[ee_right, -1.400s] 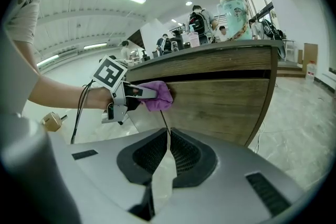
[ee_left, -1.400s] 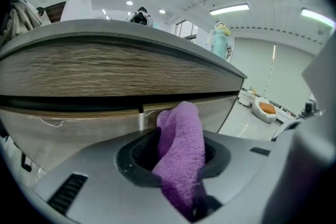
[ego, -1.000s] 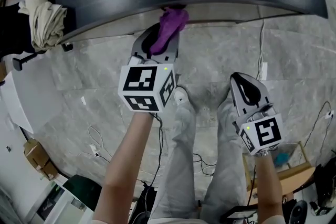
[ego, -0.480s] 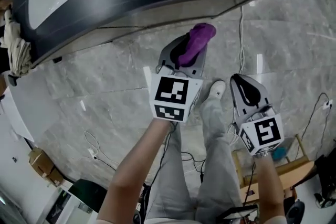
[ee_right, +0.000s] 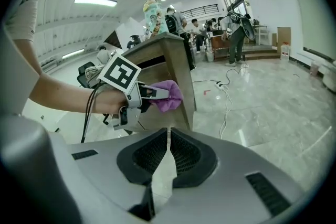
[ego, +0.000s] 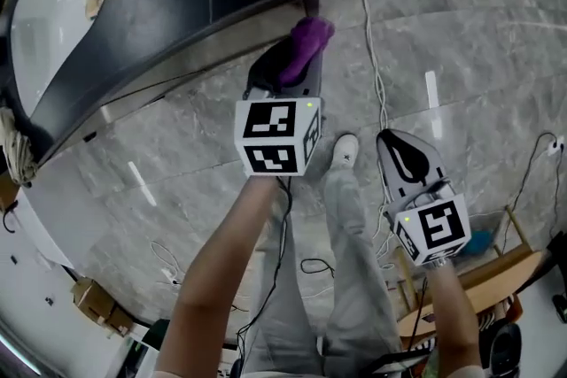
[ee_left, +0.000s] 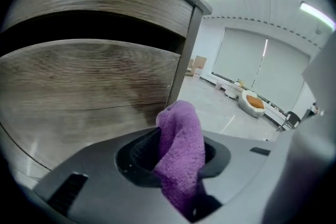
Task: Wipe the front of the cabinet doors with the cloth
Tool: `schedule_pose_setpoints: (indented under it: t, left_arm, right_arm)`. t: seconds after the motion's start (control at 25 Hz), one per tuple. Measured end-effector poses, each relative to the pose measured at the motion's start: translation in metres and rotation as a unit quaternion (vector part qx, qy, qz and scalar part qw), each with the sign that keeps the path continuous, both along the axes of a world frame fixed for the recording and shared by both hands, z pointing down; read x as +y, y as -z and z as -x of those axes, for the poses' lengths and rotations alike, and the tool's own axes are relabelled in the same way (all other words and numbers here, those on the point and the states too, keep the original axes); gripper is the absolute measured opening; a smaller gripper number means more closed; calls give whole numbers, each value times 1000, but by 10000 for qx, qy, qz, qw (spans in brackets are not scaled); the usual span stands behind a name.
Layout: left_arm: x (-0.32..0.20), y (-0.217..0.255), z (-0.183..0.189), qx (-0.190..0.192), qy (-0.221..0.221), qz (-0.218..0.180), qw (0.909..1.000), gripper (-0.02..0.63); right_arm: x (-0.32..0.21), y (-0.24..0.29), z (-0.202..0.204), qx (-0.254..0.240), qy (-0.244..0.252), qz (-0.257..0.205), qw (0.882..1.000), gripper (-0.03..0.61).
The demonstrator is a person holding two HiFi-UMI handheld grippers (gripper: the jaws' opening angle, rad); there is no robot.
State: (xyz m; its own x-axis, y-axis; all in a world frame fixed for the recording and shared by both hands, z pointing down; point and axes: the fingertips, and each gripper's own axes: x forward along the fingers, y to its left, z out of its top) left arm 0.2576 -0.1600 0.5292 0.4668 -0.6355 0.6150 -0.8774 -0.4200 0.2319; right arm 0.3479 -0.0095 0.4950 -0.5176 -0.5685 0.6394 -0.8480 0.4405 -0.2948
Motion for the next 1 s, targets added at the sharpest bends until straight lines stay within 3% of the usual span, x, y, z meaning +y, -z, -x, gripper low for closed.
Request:
schedule_pose_setpoints:
  t: [0.2,0.48,1.0]
  left_arm:
    - [-8,-8,21,-148,254,7,9996,121]
    - [-3,-2,86,-372,184,-140,9990,121]
    - [22,-12,256,-603,503,-41,9969,121]
  right_arm:
    - [-2,-4,-10,-34,-236,-5,9997,35]
    - [-4,-6,22,46,-244,-27,9997,35]
    - [-3,-2,173,-41,223,-34,9997,35]
